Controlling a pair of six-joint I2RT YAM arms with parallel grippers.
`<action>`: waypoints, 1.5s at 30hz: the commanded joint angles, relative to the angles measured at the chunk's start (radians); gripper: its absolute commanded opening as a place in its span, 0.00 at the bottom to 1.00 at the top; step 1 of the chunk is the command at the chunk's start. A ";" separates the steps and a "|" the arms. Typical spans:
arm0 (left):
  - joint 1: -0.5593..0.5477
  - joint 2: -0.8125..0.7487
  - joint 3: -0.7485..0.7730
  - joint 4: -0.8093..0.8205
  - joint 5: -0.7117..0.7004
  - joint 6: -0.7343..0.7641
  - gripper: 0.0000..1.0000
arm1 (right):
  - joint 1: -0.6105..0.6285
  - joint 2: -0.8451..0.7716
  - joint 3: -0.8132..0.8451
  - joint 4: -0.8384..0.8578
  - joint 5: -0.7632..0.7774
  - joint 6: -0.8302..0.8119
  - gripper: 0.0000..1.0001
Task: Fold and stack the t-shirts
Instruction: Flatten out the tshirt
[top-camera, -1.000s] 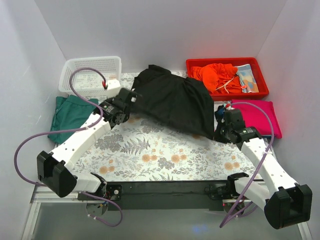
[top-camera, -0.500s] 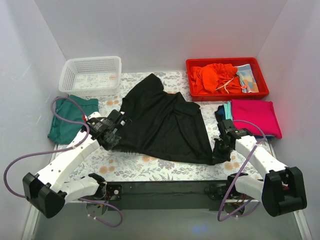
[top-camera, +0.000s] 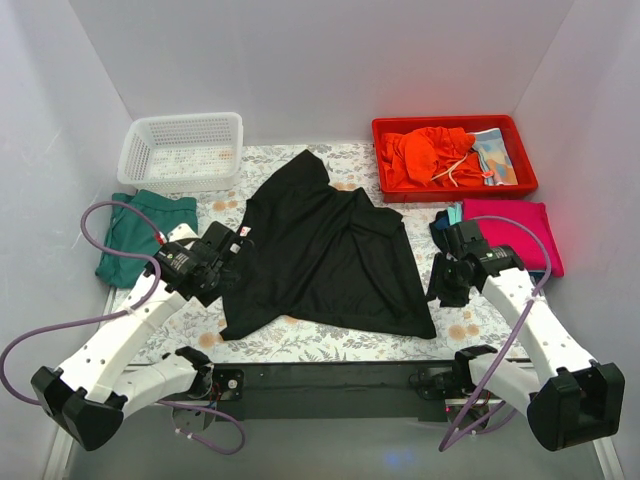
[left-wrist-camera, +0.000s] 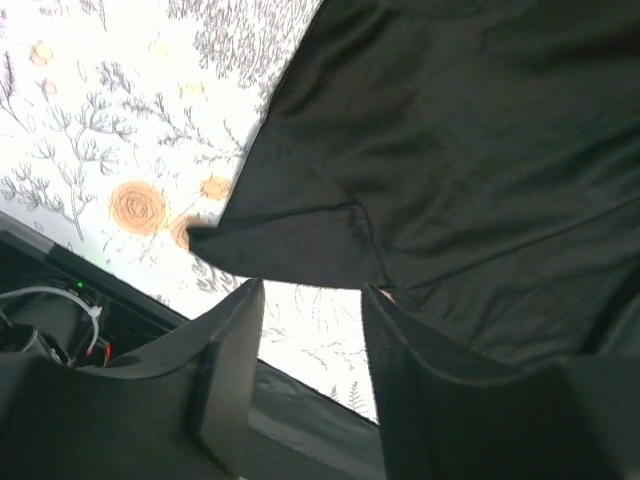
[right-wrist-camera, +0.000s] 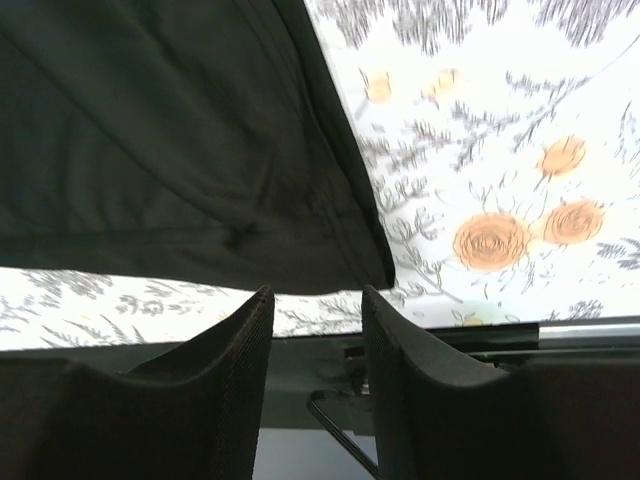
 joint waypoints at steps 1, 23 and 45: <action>-0.004 -0.005 0.040 -0.050 -0.089 0.020 0.48 | -0.003 0.051 0.083 0.054 0.022 -0.002 0.47; 0.244 0.538 0.022 0.677 0.179 0.474 0.50 | 0.146 0.645 0.281 0.431 -0.153 -0.115 0.45; 0.384 0.536 -0.273 0.562 0.346 0.250 0.41 | 0.148 0.671 0.120 0.284 -0.022 -0.020 0.32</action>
